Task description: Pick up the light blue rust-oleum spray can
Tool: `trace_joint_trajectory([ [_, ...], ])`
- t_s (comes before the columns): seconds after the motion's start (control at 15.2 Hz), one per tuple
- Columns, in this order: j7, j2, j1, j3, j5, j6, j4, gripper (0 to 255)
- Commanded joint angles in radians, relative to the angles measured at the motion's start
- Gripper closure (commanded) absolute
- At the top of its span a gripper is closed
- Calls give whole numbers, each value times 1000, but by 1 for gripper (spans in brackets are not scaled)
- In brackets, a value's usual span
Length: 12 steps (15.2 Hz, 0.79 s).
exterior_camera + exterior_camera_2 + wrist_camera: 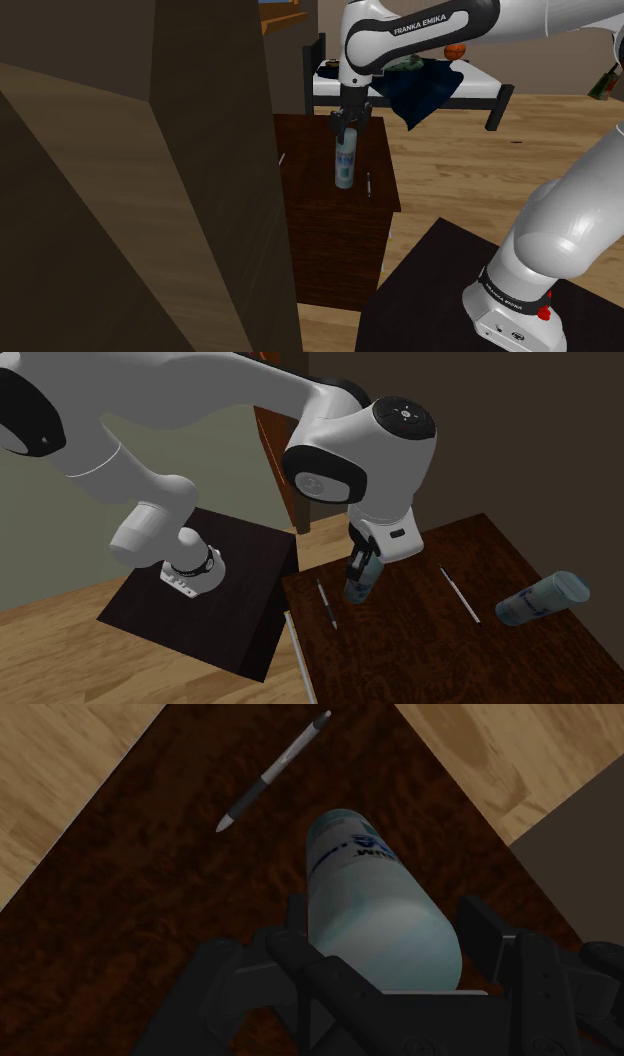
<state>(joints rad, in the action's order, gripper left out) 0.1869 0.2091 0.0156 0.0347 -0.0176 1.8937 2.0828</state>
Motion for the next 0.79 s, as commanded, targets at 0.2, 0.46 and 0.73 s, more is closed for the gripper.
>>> trace_joint_trajectory([
  [0.2, 0, -1, 0, 0, 0, -1, 0, 255],
  [0.46, 1, 3, 0, 0, 0, -26, -21, 255],
  [0.73, 2, 6, 0, 0, 0, -80, -72, 255],
])
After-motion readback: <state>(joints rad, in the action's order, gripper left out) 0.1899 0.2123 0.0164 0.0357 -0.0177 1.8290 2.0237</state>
